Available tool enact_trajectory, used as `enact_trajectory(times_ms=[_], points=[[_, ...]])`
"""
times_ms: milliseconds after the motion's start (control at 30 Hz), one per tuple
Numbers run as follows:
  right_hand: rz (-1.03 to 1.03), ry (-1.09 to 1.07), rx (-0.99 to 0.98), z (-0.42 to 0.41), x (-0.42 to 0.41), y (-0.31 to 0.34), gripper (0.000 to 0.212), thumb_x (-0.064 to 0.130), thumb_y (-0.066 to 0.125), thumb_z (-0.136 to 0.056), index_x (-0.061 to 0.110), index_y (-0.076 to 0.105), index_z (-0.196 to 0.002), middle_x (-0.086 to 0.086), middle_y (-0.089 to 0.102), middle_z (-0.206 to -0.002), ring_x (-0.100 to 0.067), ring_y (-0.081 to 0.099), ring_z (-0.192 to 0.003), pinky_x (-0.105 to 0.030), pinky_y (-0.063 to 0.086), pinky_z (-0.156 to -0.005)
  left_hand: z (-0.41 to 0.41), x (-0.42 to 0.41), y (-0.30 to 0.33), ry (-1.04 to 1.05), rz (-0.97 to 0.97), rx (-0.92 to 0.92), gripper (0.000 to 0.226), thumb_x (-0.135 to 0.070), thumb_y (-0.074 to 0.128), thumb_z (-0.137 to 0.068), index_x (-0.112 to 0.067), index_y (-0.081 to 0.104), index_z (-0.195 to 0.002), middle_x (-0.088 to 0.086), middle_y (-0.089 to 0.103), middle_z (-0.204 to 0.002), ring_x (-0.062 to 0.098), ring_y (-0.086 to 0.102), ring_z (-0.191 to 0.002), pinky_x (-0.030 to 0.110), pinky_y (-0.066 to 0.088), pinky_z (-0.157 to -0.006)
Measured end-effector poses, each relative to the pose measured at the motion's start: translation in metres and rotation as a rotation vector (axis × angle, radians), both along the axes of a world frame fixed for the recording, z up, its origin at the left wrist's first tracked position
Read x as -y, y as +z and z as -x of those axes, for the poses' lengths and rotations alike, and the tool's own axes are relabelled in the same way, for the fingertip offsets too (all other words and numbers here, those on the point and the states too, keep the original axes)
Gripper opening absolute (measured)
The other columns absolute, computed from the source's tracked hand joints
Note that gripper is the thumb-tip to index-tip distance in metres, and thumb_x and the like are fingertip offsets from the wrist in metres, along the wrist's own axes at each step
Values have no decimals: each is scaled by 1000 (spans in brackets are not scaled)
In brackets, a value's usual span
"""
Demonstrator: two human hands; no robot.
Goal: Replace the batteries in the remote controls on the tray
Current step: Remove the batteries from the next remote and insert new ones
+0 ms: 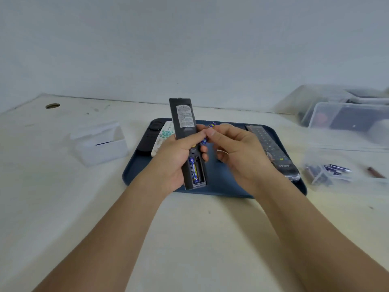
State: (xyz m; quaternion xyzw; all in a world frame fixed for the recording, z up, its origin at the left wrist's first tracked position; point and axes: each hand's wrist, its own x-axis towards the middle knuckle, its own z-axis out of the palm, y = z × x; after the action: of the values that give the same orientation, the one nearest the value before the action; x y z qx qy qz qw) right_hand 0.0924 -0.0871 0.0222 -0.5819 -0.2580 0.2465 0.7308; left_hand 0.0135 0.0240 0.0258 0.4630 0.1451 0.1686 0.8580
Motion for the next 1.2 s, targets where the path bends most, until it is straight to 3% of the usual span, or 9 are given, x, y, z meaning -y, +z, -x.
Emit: enact_trajectory(times_ms=[133, 200, 300, 467, 533, 733, 833, 1033, 1200], points=[[-52, -21, -123, 0, 3, 8, 11, 19, 61, -98, 16, 65, -88, -8, 70, -100, -15, 61, -82, -20, 47, -66, -1, 1, -2, 154, -188, -22, 10, -18, 65, -97, -9, 64, -101, 6, 66, -82, 16, 56, -56, 29, 51, -55], [-5, -131, 73, 3, 5, 11, 7, 14, 61, -98, 9, 62, -94, -8, 72, -86, -17, 62, -68, -22, 51, -60, -2, -3, -2, 281, -153, 10, 17, -25, 61, -100, -9, 60, -97, 8, 63, -77, 18, 55, -54, 31, 51, -55], [170, -91, 465, 14, 4, 9, 11, 8, 67, -93, 8, 60, -101, -9, 70, -71, -18, 57, -49, -28, 50, -51, -1, -15, 3, 416, 58, 73, 22, -31, 60, -100, -11, 56, -90, 6, 56, -67, 18, 53, -52, 29, 50, -53], [226, -95, 650, 27, -1, 2, 7, 8, 79, -82, 9, 74, -79, 3, 63, -58, -6, 55, -46, -16, 47, -49, 2, -28, 4, 491, 211, 101, 27, -33, 60, -98, -14, 52, -80, 2, 51, -62, 16, 49, -46, 25, 46, -48], [211, -141, 777, 30, -3, -1, 5, 7, 78, -83, 12, 79, -82, 7, 65, -64, -7, 61, -51, -13, 47, -53, 1, -27, 4, 494, 202, 91, 26, -31, 62, -97, -14, 53, -80, 2, 51, -62, 16, 49, -47, 24, 46, -47], [206, -213, 1121, 35, -11, -15, 18, 9, 64, -87, 11, 80, -97, -3, 66, -83, -16, 64, -66, -34, 57, -62, 2, -21, 3, 530, 117, 64, 34, -28, 64, -97, -16, 52, -68, 1, 50, -57, 15, 48, -45, 25, 43, -49], [233, -201, 1178, 38, -13, -17, 20, 9, 60, -88, 7, 79, -95, -6, 66, -82, -18, 62, -67, -28, 50, -60, 3, -21, 4, 533, 106, 32, 36, -28, 64, -97, -15, 50, -66, 0, 50, -53, 15, 46, -43, 23, 39, -47], [278, -42, 1156, 31, -9, -11, 28, 6, 63, -91, 14, 74, -115, -1, 65, -95, -6, 56, -82, -11, 43, -74, 3, -27, 1, 473, 229, -13, 27, -24, 65, -96, -14, 51, -75, 0, 50, -61, 14, 47, -43, 20, 44, -45], [288, 26, 1190, 25, -7, -6, 28, 9, 58, -95, 11, 72, -118, -5, 65, -99, -11, 56, -83, -11, 40, -74, 6, -26, 5, 372, 354, -35, 33, -25, 63, -97, -14, 51, -69, -1, 49, -56, 12, 45, -40, 18, 44, -45]])
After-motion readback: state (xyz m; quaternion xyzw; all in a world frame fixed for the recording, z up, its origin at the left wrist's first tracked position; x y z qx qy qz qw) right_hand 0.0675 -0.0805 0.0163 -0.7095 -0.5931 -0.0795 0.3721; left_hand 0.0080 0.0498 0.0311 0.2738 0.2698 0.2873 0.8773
